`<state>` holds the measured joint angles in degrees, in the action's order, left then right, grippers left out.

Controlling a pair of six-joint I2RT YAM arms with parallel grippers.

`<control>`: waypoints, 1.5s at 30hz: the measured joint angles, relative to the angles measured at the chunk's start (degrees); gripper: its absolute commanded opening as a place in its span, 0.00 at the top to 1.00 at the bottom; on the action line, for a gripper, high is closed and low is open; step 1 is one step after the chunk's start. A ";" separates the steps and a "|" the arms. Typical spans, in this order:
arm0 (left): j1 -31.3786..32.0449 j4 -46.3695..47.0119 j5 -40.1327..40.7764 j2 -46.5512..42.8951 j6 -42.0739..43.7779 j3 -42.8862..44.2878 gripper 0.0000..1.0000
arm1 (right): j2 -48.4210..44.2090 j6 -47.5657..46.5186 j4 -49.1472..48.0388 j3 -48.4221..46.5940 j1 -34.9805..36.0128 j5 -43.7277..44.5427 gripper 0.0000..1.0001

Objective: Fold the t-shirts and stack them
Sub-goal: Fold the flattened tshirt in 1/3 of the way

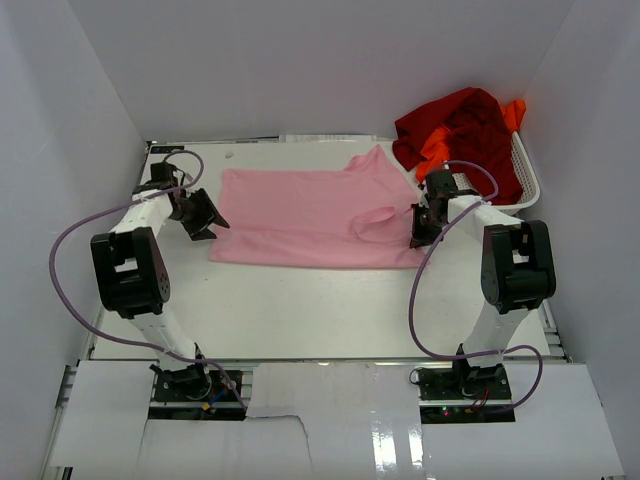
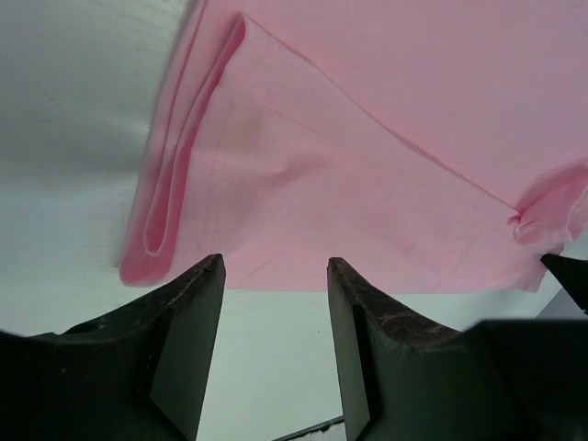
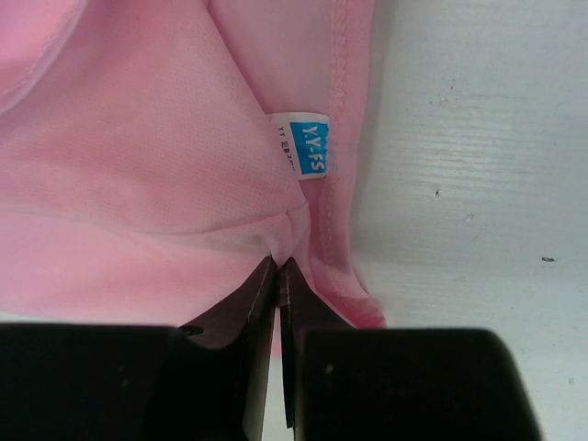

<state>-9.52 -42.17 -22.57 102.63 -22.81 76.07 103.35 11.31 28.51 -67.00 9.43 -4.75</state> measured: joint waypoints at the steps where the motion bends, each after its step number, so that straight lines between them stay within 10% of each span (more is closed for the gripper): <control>1: 0.28 0.63 -0.57 0.42 -0.17 -0.79 0.41 | 0.00 0.02 0.00 -0.22 0.00 0.07 0.89; 29: 1.77 4.61 2.86 3.02 -3.98 -9.44 0.41 | 4.04 -0.44 1.49 -4.52 0.02 2.45 0.89; 37: 0.66 4.52 3.19 1.84 -3.50 -10.84 0.41 | 4.63 -1.29 1.62 -6.10 0.00 2.89 0.53; 45: 0.59 4.07 3.06 1.84 -3.13 -10.60 0.41 | 4.74 -1.44 1.57 -12.11 -0.04 -0.04 0.48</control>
<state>-8.93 -38.11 -19.51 104.47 -25.93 65.47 108.09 9.87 30.09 -79.11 9.39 -4.80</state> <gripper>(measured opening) 0.588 0.520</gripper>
